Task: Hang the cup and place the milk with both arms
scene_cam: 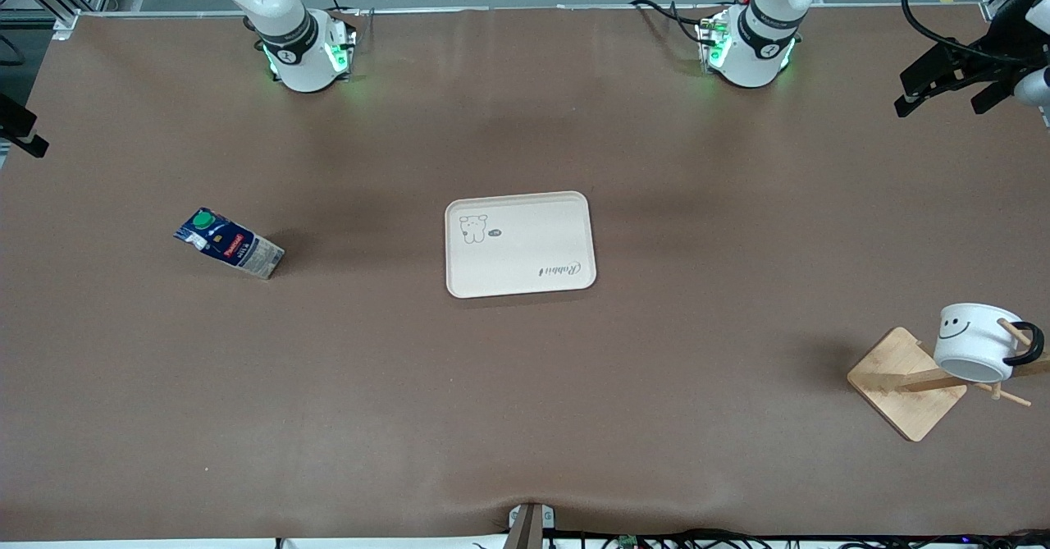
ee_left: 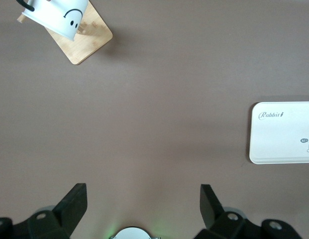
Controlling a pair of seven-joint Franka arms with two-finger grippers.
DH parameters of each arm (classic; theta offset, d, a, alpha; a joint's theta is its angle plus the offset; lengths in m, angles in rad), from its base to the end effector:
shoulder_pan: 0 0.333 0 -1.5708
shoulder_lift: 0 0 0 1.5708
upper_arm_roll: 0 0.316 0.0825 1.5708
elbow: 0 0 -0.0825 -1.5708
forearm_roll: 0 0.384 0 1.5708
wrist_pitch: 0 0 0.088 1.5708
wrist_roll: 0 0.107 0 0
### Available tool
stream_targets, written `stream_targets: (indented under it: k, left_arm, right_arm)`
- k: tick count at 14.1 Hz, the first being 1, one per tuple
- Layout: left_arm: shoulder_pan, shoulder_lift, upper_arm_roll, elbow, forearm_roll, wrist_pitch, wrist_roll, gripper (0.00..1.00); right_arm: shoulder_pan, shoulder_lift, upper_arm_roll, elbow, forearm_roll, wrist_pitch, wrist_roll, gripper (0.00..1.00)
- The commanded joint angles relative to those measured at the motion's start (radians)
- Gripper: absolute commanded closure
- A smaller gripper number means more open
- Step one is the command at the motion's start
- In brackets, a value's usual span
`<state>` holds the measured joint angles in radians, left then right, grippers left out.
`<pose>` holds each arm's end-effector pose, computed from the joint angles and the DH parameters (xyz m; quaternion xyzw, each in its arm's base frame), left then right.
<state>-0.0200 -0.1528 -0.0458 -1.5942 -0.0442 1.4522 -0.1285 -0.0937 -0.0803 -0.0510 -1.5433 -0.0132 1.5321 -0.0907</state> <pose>0.4912 -0.0397 0.6832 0.9994 0.0289 0.0035 0.0189 0.5191 -0.0784 0.6772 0.9990 -0.0275 0.0337 0.0086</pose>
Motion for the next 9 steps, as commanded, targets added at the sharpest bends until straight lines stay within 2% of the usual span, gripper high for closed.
stream_targets:
  k: [1, 9]
  left_arm:
    - [0.006, -0.002, -0.006, 0.010, -0.005, -0.009, -0.032, 0.00]
    - [0.002, 0.007, -0.008, 0.010, 0.053, -0.019, -0.049, 0.00]
  right_arm:
    - [-0.014, 0.010, 0.005, 0.023, 0.016, -0.013, -0.004, 0.00]
    - [-0.014, 0.010, 0.005, 0.023, 0.016, -0.013, -0.004, 0.00]
